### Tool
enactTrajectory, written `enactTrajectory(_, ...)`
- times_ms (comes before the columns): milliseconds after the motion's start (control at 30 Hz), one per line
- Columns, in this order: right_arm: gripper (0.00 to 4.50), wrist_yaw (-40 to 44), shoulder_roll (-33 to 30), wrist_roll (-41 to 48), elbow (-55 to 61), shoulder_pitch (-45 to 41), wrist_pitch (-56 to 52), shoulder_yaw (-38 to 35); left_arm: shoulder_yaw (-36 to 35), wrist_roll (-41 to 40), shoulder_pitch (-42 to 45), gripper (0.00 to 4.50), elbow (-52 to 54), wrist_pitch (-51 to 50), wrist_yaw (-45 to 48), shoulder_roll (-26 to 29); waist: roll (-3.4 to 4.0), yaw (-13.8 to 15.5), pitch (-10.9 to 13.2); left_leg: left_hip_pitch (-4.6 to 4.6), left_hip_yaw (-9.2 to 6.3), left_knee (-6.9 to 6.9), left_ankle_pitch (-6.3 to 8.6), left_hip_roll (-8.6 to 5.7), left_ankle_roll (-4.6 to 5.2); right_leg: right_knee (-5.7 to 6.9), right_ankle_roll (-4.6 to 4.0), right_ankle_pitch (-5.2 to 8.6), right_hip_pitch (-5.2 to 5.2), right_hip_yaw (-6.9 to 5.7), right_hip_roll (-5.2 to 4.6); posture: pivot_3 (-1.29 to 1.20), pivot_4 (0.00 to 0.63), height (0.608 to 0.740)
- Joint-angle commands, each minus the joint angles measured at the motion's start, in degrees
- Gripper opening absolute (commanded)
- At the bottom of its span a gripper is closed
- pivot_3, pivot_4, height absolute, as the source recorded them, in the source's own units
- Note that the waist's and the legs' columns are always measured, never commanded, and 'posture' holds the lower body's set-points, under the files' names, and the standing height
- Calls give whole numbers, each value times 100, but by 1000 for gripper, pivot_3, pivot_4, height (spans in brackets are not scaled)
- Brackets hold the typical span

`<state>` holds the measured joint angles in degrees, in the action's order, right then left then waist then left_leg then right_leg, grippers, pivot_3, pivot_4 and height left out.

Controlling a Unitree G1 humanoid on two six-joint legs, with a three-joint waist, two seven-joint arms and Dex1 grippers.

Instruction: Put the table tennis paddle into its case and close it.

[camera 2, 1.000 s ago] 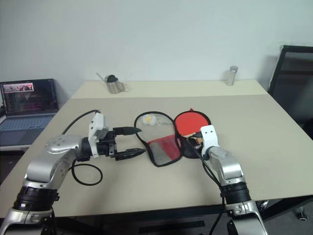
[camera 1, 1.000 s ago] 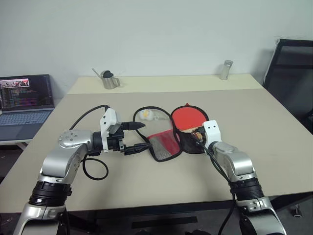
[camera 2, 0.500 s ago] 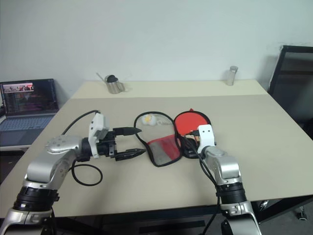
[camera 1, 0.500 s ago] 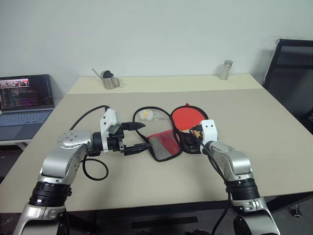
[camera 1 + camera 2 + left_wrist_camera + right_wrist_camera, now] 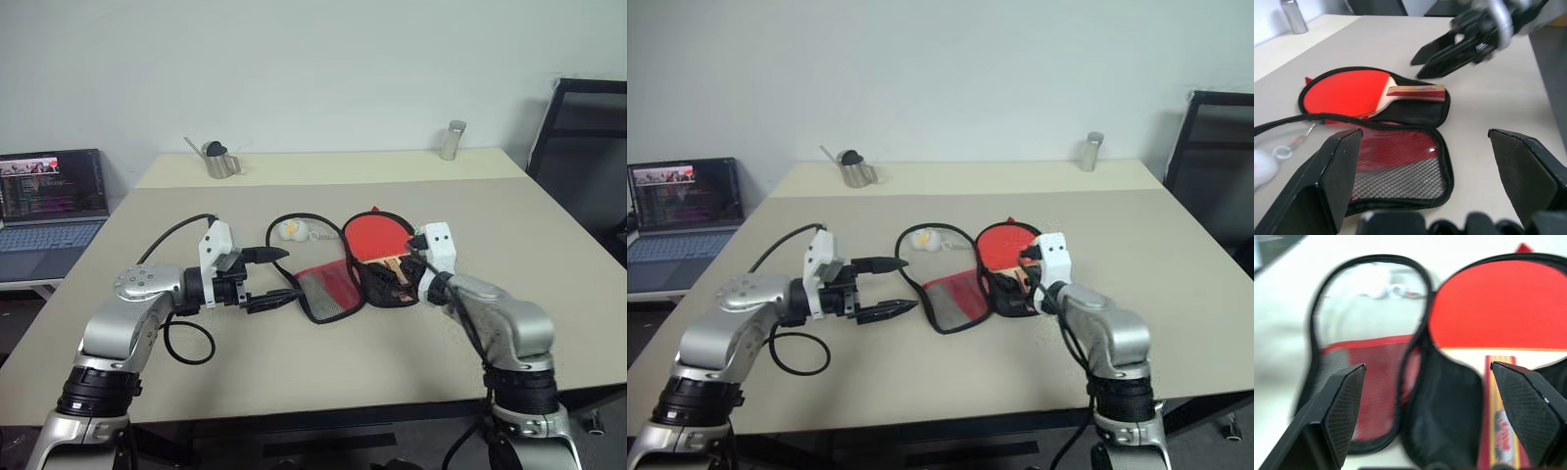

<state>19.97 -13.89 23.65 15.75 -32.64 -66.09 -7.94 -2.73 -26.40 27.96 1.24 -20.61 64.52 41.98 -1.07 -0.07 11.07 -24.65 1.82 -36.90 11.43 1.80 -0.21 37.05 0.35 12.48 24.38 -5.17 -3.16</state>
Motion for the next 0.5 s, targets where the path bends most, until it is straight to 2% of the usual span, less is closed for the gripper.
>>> enactTrajectory(33,4474,359,-522,180,230,9,120,-142,-238,89,35,4500,-183,194,-90,76,0,1,0,0,1,0,0,-1,0,-1,0,0,0,0,-1,0,150,740)
enactTrajectory(333,4474,2485,-2490,490,424,-49,1674,-50,-296,325,122,4500,-1088,400,-204,70,0,15,1,-1,5,5,1,-5,0,-10,0,2,1,-6,0,0,150,740)
enactTrajectory(500,4474,3203,-3051,758,502,-110,1964,9,-69,893,294,4500,-1774,851,-368,92,-2,17,0,0,5,2,2,-5,0,-10,0,1,0,-5,-1,0,150,740)
